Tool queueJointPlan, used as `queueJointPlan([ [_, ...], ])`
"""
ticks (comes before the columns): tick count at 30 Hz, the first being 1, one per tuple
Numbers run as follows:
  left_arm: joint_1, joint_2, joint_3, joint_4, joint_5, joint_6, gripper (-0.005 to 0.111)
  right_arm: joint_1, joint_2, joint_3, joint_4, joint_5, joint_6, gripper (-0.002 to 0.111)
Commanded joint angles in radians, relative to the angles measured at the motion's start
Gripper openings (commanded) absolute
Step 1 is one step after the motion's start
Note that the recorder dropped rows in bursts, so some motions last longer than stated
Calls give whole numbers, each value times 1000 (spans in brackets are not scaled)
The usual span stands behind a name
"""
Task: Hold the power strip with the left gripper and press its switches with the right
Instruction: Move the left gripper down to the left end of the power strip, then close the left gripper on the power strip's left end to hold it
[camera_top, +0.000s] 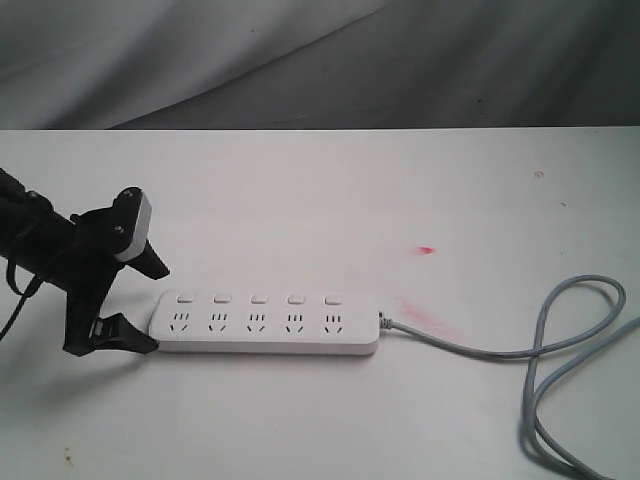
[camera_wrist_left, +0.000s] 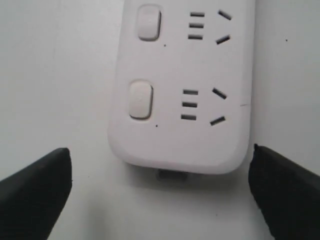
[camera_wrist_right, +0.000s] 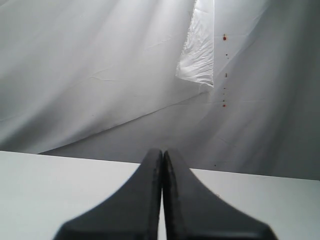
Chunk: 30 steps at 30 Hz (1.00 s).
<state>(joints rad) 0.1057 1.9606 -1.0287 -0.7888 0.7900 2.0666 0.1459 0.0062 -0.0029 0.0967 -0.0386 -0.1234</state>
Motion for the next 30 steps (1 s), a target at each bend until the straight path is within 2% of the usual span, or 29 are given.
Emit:
queueJointPlan([
  [1,-43,8,-7,-17,-36,11,89,-6,-6,3,1,-1,0,0],
  [24,-59,19,-7,27,-57,-2,85,-6,-6,3,1,-1,0,0],
  [30,-59,19,-7,42,-50,-53,85,-6,-6,3,1,-1,0,0],
])
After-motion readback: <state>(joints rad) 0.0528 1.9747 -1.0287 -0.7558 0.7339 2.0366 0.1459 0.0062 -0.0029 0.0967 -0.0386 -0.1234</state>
